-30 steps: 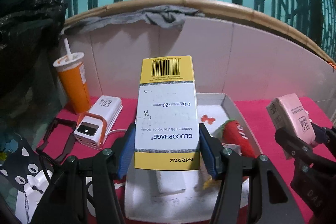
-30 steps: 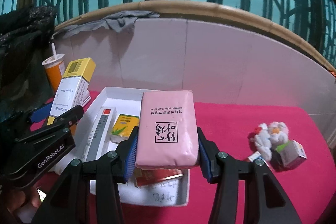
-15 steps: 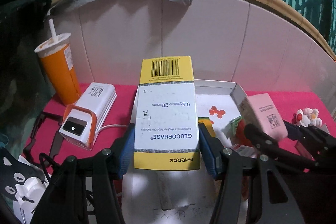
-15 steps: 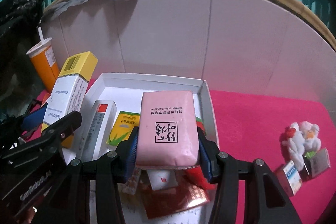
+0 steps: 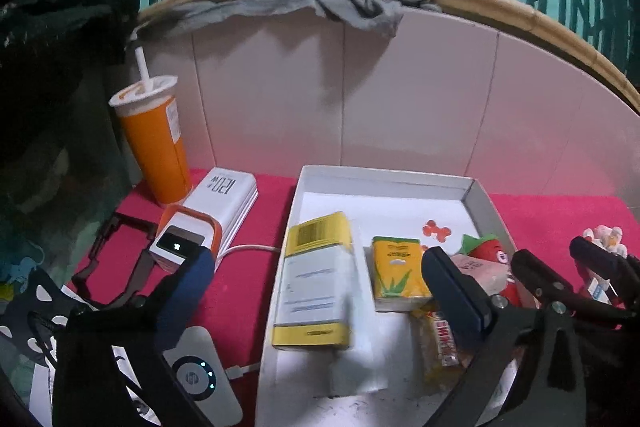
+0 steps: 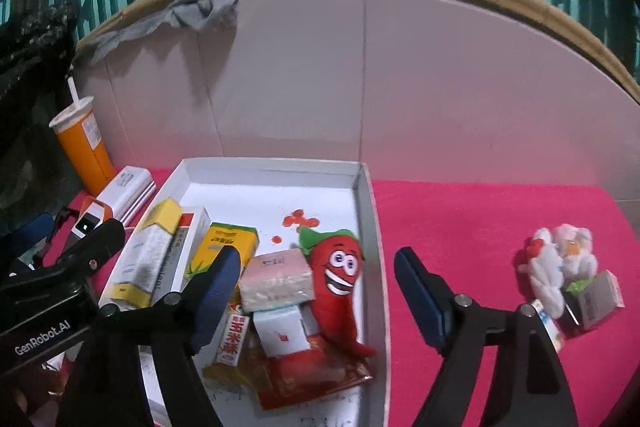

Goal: Organize objects

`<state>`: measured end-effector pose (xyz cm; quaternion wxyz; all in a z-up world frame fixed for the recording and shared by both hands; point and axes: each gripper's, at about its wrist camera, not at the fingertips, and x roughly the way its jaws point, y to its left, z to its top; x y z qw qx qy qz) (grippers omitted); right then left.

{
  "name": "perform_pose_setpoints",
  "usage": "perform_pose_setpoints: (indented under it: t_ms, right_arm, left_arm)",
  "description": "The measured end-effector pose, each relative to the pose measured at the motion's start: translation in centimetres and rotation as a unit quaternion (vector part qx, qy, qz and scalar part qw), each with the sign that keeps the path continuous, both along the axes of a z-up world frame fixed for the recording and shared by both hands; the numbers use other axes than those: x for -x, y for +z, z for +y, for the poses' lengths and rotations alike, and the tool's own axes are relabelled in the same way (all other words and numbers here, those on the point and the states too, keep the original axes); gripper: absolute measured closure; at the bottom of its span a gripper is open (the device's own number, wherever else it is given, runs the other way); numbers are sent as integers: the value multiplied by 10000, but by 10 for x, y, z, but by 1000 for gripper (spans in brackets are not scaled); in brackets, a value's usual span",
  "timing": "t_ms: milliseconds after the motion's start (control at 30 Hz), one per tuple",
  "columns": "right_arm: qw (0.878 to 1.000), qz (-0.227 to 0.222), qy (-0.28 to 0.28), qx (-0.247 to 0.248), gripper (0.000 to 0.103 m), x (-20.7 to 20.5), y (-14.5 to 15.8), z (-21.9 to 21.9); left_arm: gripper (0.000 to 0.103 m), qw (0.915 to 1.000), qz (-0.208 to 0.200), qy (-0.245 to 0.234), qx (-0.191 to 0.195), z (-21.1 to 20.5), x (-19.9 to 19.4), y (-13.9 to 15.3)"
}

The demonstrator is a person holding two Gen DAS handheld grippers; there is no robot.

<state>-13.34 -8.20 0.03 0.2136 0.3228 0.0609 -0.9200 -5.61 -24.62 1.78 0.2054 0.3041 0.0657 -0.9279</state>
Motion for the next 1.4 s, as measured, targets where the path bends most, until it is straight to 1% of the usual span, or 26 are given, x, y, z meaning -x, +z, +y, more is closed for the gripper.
perform_pose_setpoints:
  t_ms: [33, 100, 200, 267, 433, 567, 667, 700, 767, 833, 867, 933, 1000, 1033, 1100, 1167, 1200, 1233, 1367, 1400]
  right_arm:
    - [10000, 18, -14, 41, 19, -2, 2, 5]
    - [9999, 42, -93, 124, 13, -7, 6, 16]
    - [9993, 44, -214, 299, 8, -15, 9, 41]
    - [9987, 74, -336, 373, 8, -19, 10, 60]
    - [9959, 48, -720, 541, 7, -29, 6, 111]
    - [9919, 28, -1089, 659, 6, -39, 1, 163]
    - [9857, 147, -1526, 697, 6, -53, -2, 208]
    - [9830, 169, -1685, 714, 6, -57, -4, 224]
    - [9747, 149, -2103, 748, 6, -65, -9, 262]
    - [9651, 20, -2484, 825, 6, -69, -19, 297]
    - [9610, -65, -2633, 845, 6, -69, -24, 310]
    - [9512, -300, -2951, 854, 6, -69, -39, 336]
    - [9451, -409, -3136, 818, 6, -69, -51, 350]
    - [9428, -477, -3201, 803, 6, -69, -57, 355]
    - [9418, -548, -3221, 793, 6, -68, -64, 358]
    - [9432, -591, -3176, 776, 6, -67, -69, 357]
    - [9442, -586, -3148, 767, 6, -67, -69, 354]
    - [9458, -570, -3106, 755, 6, -69, -71, 353]
    - [9495, -597, -2995, 720, 6, -70, -75, 344]
    - [9495, -614, -2990, 726, 6, -70, -76, 343]
  left_arm:
    - [0, 10000, 36, -26, 10, 4, -2, 3]
    - [0, 9999, 80, -69, 32, 12, -4, 7]
    - [0, 9997, 123, -216, 44, 29, -9, 11]
    - [0, 9992, 143, -381, 47, 43, -12, 13]
    - [0, 9958, 135, -893, 115, 95, -16, 9]
    - [0, 9912, 128, -1317, 6, 141, -20, 1]
    - [0, 9840, 88, -1760, -248, 179, -26, -10]
    - [0, 9795, 73, -1980, -364, 195, -28, -14]
    - [0, 9681, 13, -2443, -555, 227, -32, -25]
    - [0, 9560, -123, -2864, -623, 255, -33, -35]
    - [0, 9456, -302, -3179, -615, 276, -33, -44]
    - [0, 9327, -567, -3512, -601, 302, -32, -59]
    - [0, 9220, -864, -3737, -531, 324, -28, -78]
    - [0, 9183, -1002, -3797, -508, 330, -25, -86]
    - [0, 9129, -1284, -3838, -534, 339, -20, -103]
    - [0, 9112, -1445, -3815, -578, 341, -16, -114]
    - [0, 9130, -1431, -3786, -510, 341, -15, -118]
    - [0, 9143, -1346, -3805, -336, 342, -16, -119]
    - [0, 9129, -1437, -3819, -119, 349, -17, -119]
    - [0, 9129, -1437, -3817, -145, 349, -18, -119]
